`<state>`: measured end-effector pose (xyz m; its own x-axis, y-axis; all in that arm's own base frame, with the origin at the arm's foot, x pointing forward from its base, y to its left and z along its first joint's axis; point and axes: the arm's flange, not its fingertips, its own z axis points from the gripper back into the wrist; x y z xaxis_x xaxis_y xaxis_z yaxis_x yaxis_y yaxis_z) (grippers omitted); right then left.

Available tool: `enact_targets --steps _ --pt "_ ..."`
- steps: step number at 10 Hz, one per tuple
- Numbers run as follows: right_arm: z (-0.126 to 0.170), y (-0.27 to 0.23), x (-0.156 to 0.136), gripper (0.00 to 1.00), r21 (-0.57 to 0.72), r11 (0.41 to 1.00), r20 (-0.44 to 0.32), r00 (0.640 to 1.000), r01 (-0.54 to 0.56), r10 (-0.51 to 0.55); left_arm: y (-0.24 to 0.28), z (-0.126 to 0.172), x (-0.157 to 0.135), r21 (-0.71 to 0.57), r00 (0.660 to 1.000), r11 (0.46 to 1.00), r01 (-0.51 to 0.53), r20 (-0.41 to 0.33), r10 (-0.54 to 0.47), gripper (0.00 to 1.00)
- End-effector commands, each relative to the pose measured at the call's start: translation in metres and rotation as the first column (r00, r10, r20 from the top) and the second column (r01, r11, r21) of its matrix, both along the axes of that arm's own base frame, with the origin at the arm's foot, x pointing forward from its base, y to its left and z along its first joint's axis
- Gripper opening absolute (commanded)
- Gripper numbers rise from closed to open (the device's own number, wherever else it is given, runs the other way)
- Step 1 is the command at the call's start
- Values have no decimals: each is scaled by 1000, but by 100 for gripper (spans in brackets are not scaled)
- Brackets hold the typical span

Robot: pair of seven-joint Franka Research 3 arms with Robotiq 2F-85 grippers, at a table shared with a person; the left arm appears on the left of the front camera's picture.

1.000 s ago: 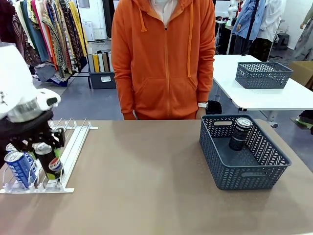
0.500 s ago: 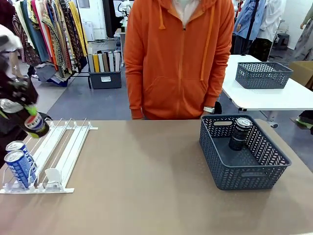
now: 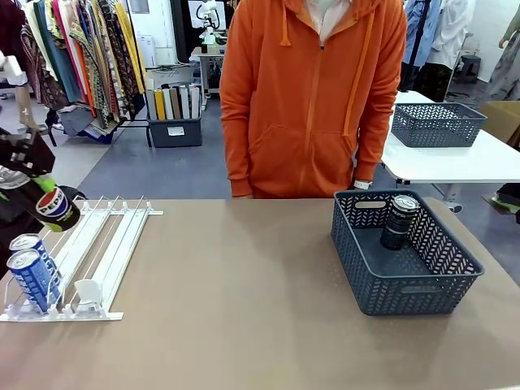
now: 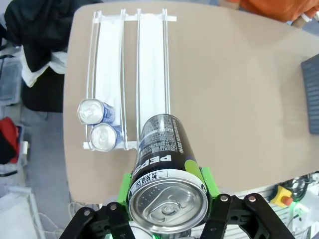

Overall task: Retrieve and store the cans from the dispenser.
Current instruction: Pick up the last remaining can from one row of the Automatic Can Dispenser and place it in the middle of the table.

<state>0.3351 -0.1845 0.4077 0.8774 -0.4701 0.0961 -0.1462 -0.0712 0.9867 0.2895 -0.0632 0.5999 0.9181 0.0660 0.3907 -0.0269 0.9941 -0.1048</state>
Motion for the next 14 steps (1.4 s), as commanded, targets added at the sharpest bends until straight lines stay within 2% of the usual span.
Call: enact_targets --steps 1,2,3,5,6,7,8,9,10,11,12,13,14 --pt "3 -2 0 100 -11 1000 10 1000 -15 15 0 9 2 11 1000 1000 -14 25 14 0" --pt "3 -2 0 100 -11 1000 10 1000 -15 15 0 9 2 11 1000 1000 -14 25 14 0" --pt "3 -2 0 100 -11 1000 10 1000 -15 15 -2 -2 2 5 1000 1000 2 -7 -2 0" --pt "3 -2 0 100 -11 1000 10 1000 -15 15 -74 6 26 15 981 981 194 28 -194 0" --pt "3 -2 0 100 -11 1000 10 1000 -15 15 -122 8 37 53 962 961 270 21 -271 0" --pt "3 -2 0 100 -11 1000 10 1000 -15 15 -172 5 43 79 930 927 367 6 -368 0" --pt "3 -2 0 100 -11 1000 10 1000 -15 15 -217 -3 46 111 910 904 413 -24 -413 0" --pt "3 -2 0 100 -11 1000 10 1000 -15 15 -282 -26 42 148 868 855 497 -88 -489 0" --pt "3 -2 0 100 -11 1000 10 1000 -15 15 -324 -52 36 207 843 817 539 -123 -524 0" --pt "3 -2 0 100 -11 1000 10 1000 -15 15 -358 -83 29 270 792 745 610 -186 -582 0" --pt "3 -2 0 100 -11 1000 10 1000 -15 15 -377 -107 26 289 752 695 658 -212 -624 0" --pt "3 -2 0 100 -11 1000 10 1000 -15 15 -386 -130 30 278 724 671 688 -201 -660 0" --pt "3 -2 0 100 -11 1000 10 1000 -15 15 -389 -146 34 267 713 664 699 -187 -676 0"
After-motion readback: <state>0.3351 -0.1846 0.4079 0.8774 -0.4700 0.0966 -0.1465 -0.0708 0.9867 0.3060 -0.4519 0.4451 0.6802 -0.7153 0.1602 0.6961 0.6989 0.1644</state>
